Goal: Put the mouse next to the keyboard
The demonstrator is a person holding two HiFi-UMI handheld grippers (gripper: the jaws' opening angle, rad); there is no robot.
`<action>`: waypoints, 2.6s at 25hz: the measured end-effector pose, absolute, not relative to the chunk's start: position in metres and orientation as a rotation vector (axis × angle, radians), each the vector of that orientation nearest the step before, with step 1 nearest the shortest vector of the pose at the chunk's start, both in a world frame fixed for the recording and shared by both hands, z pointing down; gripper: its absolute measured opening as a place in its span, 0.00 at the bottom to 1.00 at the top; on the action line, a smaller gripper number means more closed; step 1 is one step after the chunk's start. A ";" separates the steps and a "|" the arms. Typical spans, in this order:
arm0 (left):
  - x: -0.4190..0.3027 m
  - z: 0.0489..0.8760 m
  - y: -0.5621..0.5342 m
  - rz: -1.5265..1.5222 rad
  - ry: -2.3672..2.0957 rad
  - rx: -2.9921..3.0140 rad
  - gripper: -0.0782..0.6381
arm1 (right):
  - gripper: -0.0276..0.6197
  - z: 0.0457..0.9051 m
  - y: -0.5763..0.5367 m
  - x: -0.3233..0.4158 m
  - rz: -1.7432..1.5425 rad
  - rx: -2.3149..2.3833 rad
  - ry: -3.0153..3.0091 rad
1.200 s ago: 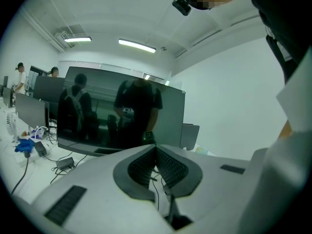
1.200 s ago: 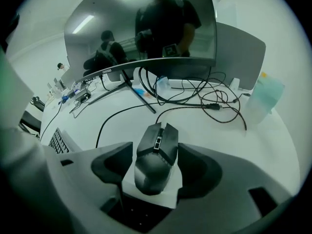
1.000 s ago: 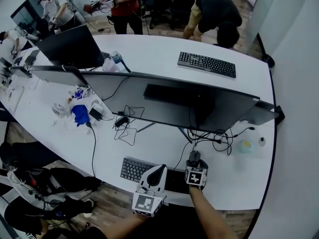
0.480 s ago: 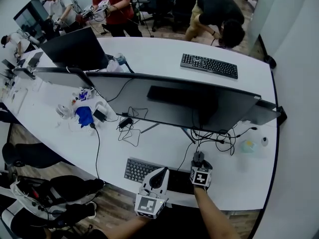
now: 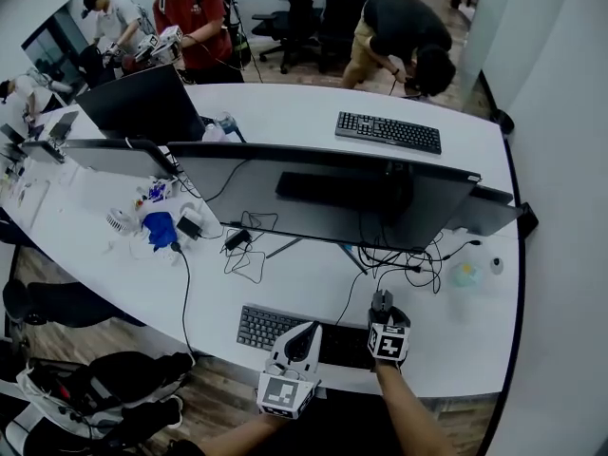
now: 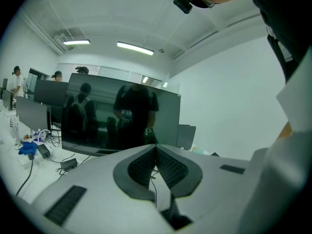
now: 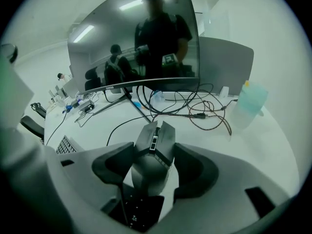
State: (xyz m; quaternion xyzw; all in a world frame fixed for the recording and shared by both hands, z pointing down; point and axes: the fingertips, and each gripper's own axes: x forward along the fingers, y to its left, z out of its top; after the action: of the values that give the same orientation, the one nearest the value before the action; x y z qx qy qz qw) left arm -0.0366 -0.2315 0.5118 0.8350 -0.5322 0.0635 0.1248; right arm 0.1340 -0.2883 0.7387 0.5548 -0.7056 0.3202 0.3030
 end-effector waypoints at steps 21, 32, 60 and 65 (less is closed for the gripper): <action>0.003 0.507 -0.195 0.178 -1.370 2.571 0.12 | 0.47 0.762 -0.187 0.200 0.863 1.488 -1.735; 0.021 0.512 -0.192 0.208 -1.349 2.557 0.12 | 0.47 0.788 -0.178 0.209 0.881 1.473 -1.766; -0.060 0.467 -0.036 -0.032 -1.256 2.668 0.12 | 0.10 0.506 -0.059 0.063 0.453 1.829 -2.309; -0.069 0.458 0.003 -0.083 -1.289 2.648 0.12 | 0.07 0.464 -0.015 0.033 0.369 1.807 -2.443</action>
State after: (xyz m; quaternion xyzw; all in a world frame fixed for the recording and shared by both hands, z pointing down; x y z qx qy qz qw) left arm -0.0689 0.0034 0.4583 0.8945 -0.4354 -0.0280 0.0974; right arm 0.0335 -0.0154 0.4641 0.5899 -0.7975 0.1204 0.0404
